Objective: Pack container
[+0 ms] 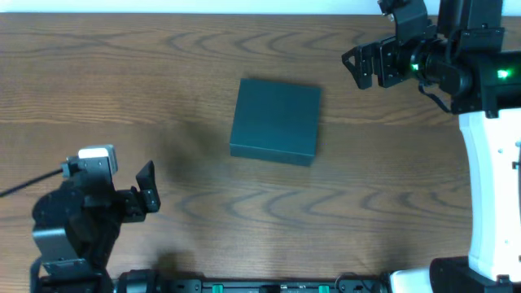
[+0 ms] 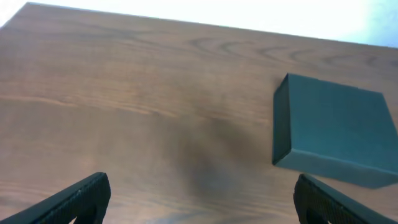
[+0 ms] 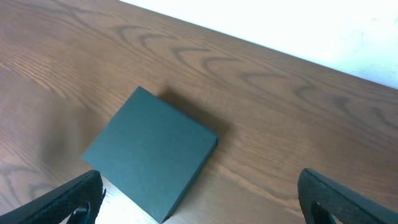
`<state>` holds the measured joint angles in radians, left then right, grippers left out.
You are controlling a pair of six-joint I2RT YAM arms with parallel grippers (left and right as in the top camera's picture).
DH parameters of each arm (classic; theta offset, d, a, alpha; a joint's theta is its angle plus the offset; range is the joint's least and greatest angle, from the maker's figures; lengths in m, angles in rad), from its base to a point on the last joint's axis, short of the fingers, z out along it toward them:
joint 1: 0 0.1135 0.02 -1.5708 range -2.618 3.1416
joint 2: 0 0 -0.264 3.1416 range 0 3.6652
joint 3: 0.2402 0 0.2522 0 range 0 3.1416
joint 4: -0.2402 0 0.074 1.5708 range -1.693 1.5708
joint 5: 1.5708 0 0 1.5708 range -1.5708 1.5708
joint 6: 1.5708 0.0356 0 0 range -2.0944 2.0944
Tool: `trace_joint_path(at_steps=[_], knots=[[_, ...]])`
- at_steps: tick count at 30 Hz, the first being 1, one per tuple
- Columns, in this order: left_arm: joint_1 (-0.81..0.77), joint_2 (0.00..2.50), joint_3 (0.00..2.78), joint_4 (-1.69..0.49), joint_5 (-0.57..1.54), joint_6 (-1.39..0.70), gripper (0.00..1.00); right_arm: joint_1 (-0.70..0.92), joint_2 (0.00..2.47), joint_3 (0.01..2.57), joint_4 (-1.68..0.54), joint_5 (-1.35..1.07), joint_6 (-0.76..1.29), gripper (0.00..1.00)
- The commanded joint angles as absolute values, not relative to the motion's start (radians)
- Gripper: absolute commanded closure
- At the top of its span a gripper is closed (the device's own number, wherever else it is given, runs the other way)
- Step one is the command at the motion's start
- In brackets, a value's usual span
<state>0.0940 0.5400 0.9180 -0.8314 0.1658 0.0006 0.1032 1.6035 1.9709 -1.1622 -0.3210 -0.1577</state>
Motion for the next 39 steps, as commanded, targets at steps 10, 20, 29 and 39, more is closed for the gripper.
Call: trace_joint_path(at_steps=[10, 20, 29, 39], knots=[[0.187, 0.403, 0.593, -0.661, 0.308, -0.031, 0.05, 0.109, 1.603, 1.979, -1.163, -0.322, -0.15, 0.01], [0.187, 0.401, 0.411, -0.467, 0.34, -0.076, 0.05, 0.109, 1.603, 1.979, -1.163, -0.322, -0.151, 0.01], [0.187, 0.397, 0.397, -0.434, 0.36, -0.094, 0.05, 0.109, 1.603, 1.979, -1.163, -0.322, -0.151, 0.01], [0.147, 0.128, 0.39, -0.604, 0.228, -0.116, 0.05, 0.109, 1.603, 1.979, -1.163, -0.322, -0.151, 0.01]])
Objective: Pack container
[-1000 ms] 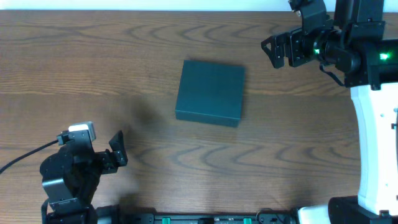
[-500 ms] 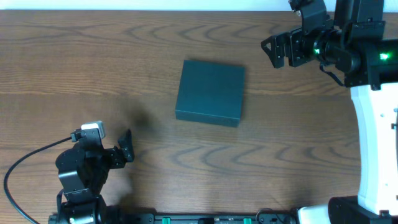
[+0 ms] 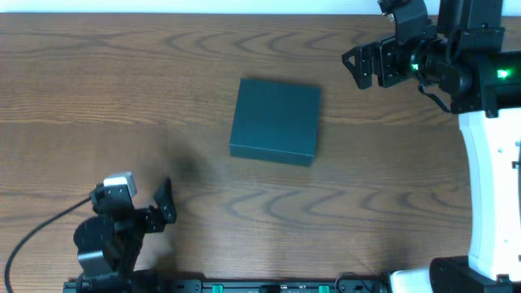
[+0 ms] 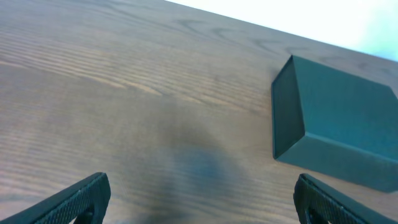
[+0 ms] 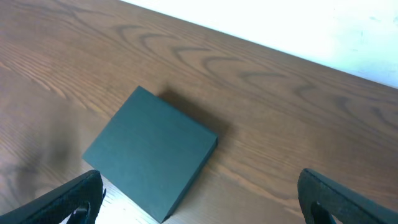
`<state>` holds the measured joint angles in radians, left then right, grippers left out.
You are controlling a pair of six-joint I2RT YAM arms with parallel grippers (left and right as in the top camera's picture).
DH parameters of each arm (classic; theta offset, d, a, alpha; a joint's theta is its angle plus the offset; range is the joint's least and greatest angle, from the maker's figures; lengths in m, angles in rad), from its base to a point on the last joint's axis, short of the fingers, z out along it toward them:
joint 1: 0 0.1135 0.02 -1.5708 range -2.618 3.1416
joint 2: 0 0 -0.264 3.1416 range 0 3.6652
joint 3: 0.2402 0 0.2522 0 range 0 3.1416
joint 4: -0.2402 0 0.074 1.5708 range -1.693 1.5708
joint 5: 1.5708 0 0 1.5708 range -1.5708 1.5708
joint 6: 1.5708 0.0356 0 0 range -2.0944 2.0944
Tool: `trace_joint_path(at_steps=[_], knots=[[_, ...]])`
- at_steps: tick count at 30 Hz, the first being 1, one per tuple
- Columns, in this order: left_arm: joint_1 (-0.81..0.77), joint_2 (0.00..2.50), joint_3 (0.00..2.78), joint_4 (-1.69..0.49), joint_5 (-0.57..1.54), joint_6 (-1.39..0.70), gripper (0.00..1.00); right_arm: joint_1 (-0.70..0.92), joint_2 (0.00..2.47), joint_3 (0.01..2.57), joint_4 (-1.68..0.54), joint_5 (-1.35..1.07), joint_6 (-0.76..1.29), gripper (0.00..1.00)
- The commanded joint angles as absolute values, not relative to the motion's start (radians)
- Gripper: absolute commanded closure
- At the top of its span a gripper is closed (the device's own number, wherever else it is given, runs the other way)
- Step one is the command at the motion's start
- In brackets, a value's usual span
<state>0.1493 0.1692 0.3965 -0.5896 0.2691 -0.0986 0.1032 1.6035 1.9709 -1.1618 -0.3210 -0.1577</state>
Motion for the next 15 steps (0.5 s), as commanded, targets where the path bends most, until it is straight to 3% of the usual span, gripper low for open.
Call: trace_joint_path(at_steps=[1, 15], knots=[[0.149, 0.113, 0.384, -0.611, 0.225, -0.117, 0.05, 0.109, 1.603, 1.979, -1.163, -0.322, -0.15, 0.01], [0.117, 0.004, 0.139, -0.423, 0.214, -0.185, 0.05, 0.109, 1.603, 1.979, -1.163, -0.322, -0.15, 0.01]])
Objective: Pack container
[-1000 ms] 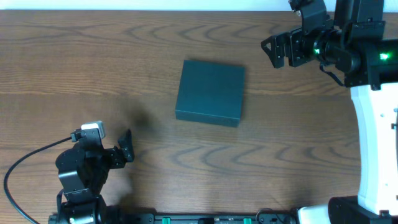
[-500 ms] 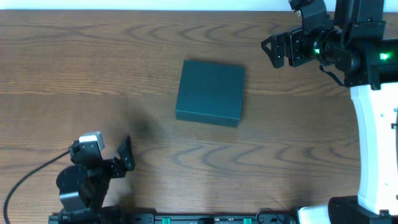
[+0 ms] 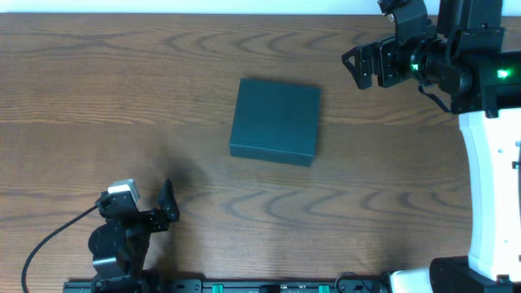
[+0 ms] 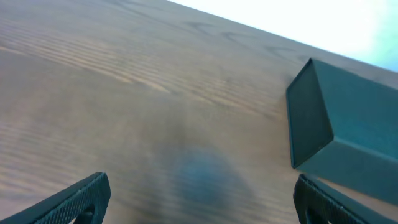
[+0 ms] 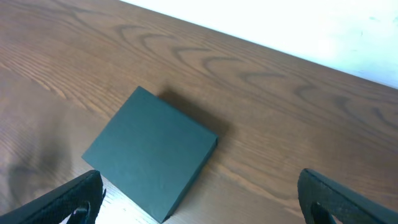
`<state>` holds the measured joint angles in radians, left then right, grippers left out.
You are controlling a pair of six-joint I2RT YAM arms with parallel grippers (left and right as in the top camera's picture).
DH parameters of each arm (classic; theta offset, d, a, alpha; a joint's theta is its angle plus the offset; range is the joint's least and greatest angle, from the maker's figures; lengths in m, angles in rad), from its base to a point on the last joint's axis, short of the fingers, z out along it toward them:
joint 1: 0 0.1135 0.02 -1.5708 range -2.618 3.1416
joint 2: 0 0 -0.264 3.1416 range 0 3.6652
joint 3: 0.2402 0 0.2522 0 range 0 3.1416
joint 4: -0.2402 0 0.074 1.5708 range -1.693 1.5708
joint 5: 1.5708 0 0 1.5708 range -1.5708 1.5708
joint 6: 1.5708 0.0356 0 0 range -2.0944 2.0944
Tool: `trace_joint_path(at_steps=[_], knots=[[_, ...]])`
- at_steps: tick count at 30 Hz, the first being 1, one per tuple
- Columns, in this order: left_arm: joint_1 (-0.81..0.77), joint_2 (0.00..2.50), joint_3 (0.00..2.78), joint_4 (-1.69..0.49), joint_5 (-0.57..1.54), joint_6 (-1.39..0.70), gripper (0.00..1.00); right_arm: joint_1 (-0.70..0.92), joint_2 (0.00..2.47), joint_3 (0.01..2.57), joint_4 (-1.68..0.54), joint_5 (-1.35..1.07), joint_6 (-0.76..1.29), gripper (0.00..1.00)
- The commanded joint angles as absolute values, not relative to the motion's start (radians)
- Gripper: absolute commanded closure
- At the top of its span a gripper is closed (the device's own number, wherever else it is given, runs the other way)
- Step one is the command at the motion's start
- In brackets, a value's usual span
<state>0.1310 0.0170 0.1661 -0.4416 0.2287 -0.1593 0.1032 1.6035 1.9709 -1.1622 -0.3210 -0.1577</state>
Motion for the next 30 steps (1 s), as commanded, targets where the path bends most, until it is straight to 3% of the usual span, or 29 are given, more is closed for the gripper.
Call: trace_joint_path(at_steps=[1, 8, 13, 30], knots=[[0.11, 0.004, 0.12, -0.403, 0.204, -0.199, 0.05, 0.109, 1.603, 1.979, -1.163, -0.322, -0.15, 0.01], [0.097, 0.004, 0.115, -0.389, 0.112, -0.193, 0.05, 0.109, 1.603, 1.979, -1.163, -0.322, -0.151, 0.01], [0.097, 0.004, 0.115, -0.389, 0.102, -0.053, 0.05, 0.109, 1.603, 1.979, -1.163, -0.322, -0.151, 0.01], [0.097, 0.004, 0.115, -0.389, 0.101, -0.052, 0.05, 0.109, 1.603, 1.979, -1.163, -0.322, -0.15, 0.01]])
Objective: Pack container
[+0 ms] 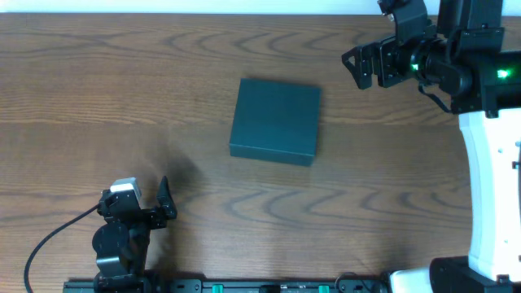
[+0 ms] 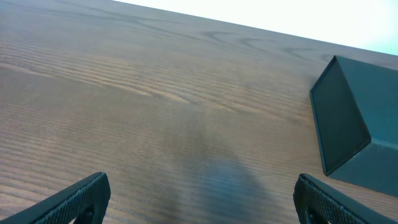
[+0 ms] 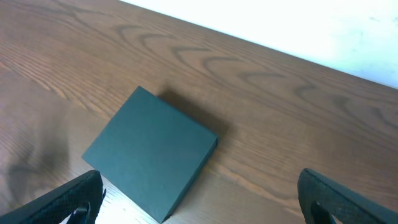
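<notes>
A closed dark teal box [image 1: 275, 120] lies flat in the middle of the wooden table. It shows at the right edge of the left wrist view [image 2: 357, 127] and low and left of centre in the right wrist view [image 3: 152, 155]. My left gripper [image 1: 151, 207] sits at the table's front left, well short of the box. It is open, with only bare wood between its fingers [image 2: 74, 199]. My right gripper [image 1: 355, 72] hovers at the back right, open and empty, facing the box from above.
The wooden table [image 1: 122, 81] runs to a white back edge at the top. A black cable [image 1: 57, 236] trails from the left arm at the front left. The right arm's white base [image 1: 488, 187] stands along the right side.
My left gripper has turned slightly to the left, so the box sits further right in its view. The box and the right arm have not moved.
My left gripper stood open at the front left, a little out from the front edge. By 1.5 s ago it was further back toward the front edge and lower, and it has stayed there with small turns. The box and the right gripper kept their places.
</notes>
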`<state>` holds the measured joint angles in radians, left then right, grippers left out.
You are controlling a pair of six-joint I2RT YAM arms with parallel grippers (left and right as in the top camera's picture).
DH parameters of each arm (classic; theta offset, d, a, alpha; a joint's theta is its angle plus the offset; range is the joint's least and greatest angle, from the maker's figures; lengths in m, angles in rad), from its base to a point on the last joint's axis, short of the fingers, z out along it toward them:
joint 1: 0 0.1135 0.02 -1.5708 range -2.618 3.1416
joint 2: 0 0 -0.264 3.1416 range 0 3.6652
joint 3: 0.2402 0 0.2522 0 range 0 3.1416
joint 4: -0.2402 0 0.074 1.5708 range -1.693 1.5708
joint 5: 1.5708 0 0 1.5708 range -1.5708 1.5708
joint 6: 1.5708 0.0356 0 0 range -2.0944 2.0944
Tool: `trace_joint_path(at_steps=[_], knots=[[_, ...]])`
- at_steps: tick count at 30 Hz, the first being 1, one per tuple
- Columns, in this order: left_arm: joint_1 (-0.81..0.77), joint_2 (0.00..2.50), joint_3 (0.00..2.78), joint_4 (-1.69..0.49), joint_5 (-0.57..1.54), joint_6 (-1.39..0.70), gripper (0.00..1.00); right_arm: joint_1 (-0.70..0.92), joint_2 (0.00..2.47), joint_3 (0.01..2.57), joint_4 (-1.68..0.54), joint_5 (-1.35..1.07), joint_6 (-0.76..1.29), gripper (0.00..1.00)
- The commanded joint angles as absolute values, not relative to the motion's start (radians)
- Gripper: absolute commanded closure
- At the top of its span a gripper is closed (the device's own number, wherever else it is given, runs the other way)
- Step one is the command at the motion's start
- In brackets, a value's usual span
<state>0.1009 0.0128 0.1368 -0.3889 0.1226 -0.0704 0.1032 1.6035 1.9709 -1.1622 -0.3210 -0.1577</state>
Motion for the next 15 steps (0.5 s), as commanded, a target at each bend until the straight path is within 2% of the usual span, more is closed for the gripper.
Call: trace_joint_path(at_steps=[1, 9, 15], knots=[[0.097, 0.004, 0.115, -0.389, 0.101, -0.052, 0.05, 0.109, 1.603, 1.979, -1.163, -0.322, -0.15, 0.01], [0.097, 0.004, 0.115, -0.389, 0.101, -0.052, 0.05, 0.114, 1.57, 1.979, -1.163, -0.321, -0.15, 0.01], [0.097, 0.004, 0.115, -0.389, 0.101, -0.052, 0.05, 0.138, 1.361, 1.893, -1.142, -0.296, -0.184, 0.01]])
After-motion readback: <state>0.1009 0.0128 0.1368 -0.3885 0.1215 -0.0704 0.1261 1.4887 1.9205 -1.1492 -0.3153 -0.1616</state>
